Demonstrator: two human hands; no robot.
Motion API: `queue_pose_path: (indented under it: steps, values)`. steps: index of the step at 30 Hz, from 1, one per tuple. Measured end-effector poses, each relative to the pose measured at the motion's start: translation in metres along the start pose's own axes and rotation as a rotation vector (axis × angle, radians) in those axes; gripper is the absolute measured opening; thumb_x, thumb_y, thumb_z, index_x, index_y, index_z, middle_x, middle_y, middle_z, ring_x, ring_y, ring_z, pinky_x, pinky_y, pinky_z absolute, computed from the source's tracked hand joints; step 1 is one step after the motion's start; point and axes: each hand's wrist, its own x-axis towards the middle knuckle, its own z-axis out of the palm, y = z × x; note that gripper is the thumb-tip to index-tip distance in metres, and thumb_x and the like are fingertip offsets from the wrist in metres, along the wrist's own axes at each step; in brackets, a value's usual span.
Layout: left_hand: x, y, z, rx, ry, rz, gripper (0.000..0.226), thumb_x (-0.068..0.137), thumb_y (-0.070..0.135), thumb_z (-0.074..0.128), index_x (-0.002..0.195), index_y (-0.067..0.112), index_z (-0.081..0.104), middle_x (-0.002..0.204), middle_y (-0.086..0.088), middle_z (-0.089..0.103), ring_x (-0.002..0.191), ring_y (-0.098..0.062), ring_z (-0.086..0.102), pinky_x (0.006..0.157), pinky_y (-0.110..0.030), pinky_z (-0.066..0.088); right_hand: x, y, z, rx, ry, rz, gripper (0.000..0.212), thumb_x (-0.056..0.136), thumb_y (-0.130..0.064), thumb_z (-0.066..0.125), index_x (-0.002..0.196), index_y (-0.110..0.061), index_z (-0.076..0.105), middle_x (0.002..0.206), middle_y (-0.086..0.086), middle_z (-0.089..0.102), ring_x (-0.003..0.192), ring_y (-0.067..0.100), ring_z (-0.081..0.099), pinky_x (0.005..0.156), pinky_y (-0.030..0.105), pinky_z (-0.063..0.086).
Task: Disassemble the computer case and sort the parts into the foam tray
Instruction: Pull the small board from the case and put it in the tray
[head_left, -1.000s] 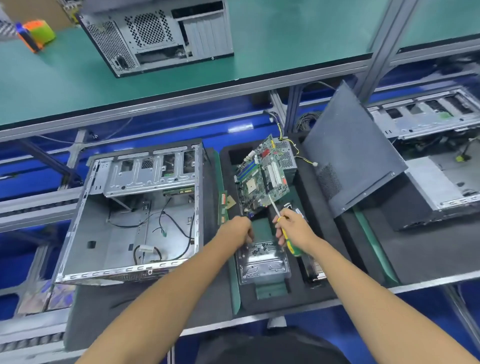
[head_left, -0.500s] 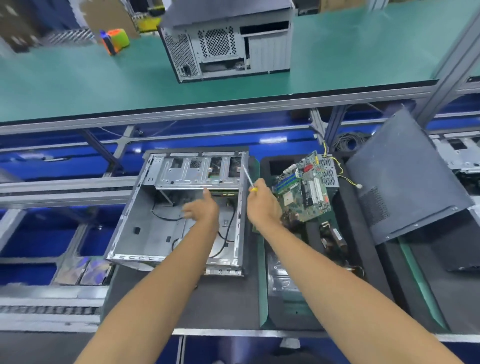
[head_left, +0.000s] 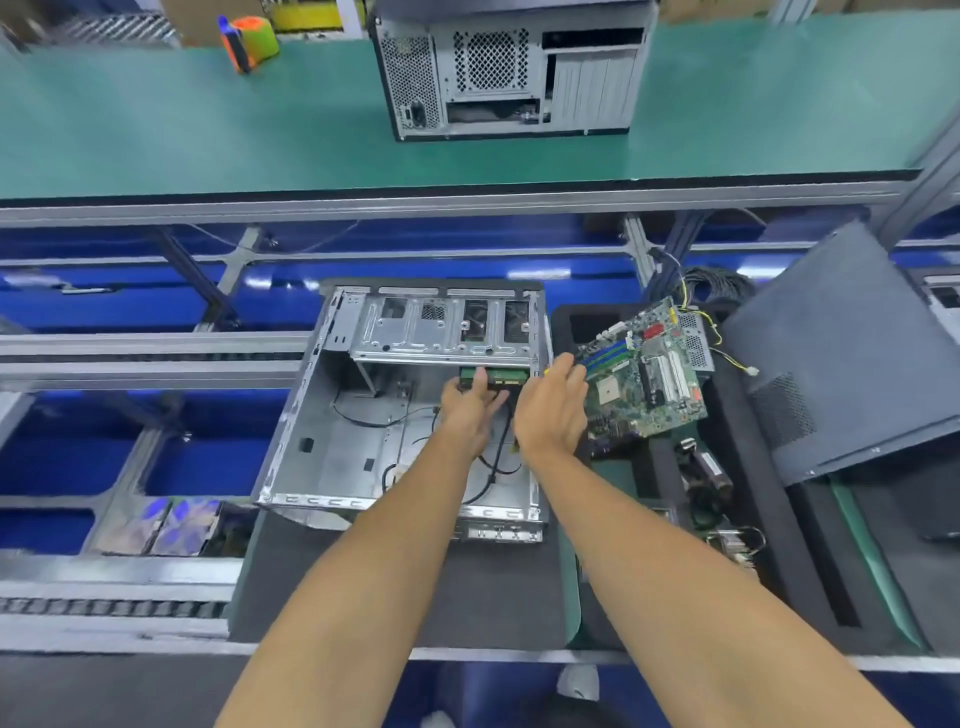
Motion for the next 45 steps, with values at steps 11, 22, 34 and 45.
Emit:
queue_pose_path:
  steps: [11, 22, 34, 45]
  values:
    - [-0.021, 0.017, -0.062, 0.16, -0.118, -0.13, 0.024, 0.104, 0.001, 0.052, 0.125, -0.009, 0.048, 0.12, -0.023, 0.064, 0.113, -0.036, 0.065, 0.098, -0.044, 0.055, -0.002, 0.001, -0.004, 0.036, 0.031, -0.01, 0.021, 0.104, -0.023, 0.043, 0.121, -0.012, 0.046, 0.115, 0.01, 0.048, 0.099, 0.029, 0.053, 0.061, 0.036, 0.037]
    - [-0.046, 0.061, -0.153, 0.726, -0.156, 0.291, 0.026, 0.102, 0.021, 0.062, 0.114, 0.007, 0.044, 0.108, -0.014, 0.057, 0.088, -0.015, 0.067, 0.06, -0.02, 0.059, -0.031, -0.005, -0.028, 0.031, 0.152, -0.375, 0.018, 0.095, -0.018, 0.049, 0.108, -0.018, 0.061, 0.102, 0.004, 0.051, 0.095, 0.021, 0.048, 0.052, 0.031, 0.041]
    - [-0.043, 0.087, -0.214, 0.806, -0.205, 0.537, 0.02, 0.102, 0.025, 0.063, 0.112, 0.015, 0.049, 0.107, -0.021, 0.061, 0.093, -0.028, 0.068, 0.075, -0.04, 0.063, -0.17, -0.011, -0.019, 0.013, 0.111, -1.503, 0.005, 0.092, -0.015, 0.06, 0.092, -0.019, 0.061, 0.09, 0.001, 0.063, 0.077, 0.021, 0.056, 0.061, 0.03, 0.046]
    - [-0.028, 0.082, -0.218, 0.923, -0.203, 0.536, 0.027, 0.099, 0.041, 0.064, 0.112, 0.024, 0.049, 0.091, -0.013, 0.068, 0.076, -0.022, 0.072, 0.069, -0.043, 0.062, -0.21, -0.005, 0.047, -0.548, -0.339, -1.315, 0.055, 0.061, -0.018, 0.087, 0.108, -0.022, 0.058, 0.107, 0.004, 0.063, 0.089, 0.022, 0.058, 0.066, 0.032, 0.045]
